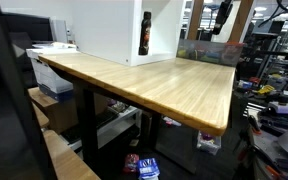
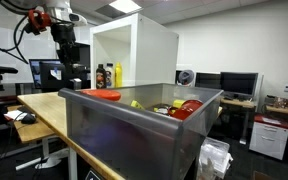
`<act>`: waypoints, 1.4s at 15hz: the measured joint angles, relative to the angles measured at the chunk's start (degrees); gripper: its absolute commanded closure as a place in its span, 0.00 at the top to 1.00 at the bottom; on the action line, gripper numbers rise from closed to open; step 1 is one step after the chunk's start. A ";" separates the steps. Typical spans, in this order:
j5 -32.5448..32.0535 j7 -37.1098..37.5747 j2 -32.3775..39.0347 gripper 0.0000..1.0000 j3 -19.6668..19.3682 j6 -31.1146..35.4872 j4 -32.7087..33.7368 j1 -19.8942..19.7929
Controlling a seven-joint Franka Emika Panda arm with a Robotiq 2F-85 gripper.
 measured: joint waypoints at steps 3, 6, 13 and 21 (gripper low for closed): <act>0.93 -2.46 -1.66 0.98 -1.09 -1.62 0.00 1.23; 1.68 -4.69 -3.16 1.00 -2.07 -2.93 0.00 2.47; 1.84 -6.08 -4.67 1.00 -3.29 -5.38 0.00 3.21; 1.84 -6.50 -4.76 1.00 -3.92 -6.00 -0.02 3.34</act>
